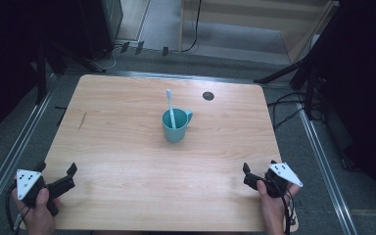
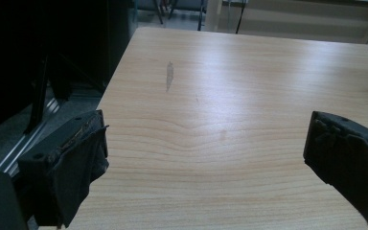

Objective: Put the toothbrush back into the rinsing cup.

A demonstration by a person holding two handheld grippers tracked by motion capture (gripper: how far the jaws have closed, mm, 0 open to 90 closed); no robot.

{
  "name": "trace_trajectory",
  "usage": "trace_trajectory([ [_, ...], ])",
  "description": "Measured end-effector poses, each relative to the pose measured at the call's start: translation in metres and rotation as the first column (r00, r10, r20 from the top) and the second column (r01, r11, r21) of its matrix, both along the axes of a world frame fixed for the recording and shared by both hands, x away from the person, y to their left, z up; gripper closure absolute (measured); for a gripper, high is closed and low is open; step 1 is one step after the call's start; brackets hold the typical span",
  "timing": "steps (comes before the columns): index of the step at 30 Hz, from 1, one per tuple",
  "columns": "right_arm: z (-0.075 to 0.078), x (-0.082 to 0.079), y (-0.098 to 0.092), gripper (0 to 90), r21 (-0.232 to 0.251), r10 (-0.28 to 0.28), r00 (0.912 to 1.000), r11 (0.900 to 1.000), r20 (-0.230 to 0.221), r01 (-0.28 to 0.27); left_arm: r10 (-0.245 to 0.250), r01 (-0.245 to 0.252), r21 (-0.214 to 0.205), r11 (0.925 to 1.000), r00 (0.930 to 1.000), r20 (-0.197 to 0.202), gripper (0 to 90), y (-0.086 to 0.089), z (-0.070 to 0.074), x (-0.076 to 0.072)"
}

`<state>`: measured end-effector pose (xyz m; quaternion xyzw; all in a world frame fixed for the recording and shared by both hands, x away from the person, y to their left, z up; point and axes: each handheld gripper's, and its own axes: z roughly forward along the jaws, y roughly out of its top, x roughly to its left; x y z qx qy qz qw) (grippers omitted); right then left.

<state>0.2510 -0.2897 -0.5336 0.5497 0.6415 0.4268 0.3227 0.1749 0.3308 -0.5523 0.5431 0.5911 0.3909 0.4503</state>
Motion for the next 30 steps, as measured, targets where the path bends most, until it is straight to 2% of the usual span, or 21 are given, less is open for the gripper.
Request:
trace_trajectory([
  [6,-0.003,-0.009,-0.016,0.0,0.010,-0.024,0.9997,0.9996,-0.010,0.024,0.003,-0.003,0.004,1.0000,1.0000,0.002,1.4,-0.001,0.000,0.000],
  [10,-0.003,-0.016,-0.026,0.0,-0.012,-0.032,0.9993,0.9994,-0.016,0.032,0.003,-0.003,0.006,1.0000,1.0000,0.002,1.4,-0.001,0.000,0.000],
  [22,-0.003,-0.039,-0.060,0.0,-0.024,-0.067,0.9974,0.9975,-0.029,0.066,0.004,-0.004,0.012,0.9999,1.0000,-0.001,1.4,-0.001,0.000,0.000],
  [30,-0.009,-0.042,-0.063,0.0,0.022,-0.065,0.9975,0.9976,-0.027,0.066,0.005,-0.005,0.014,0.9999,1.0000,0.000,1.4,-0.002,0.000,0.000],
])
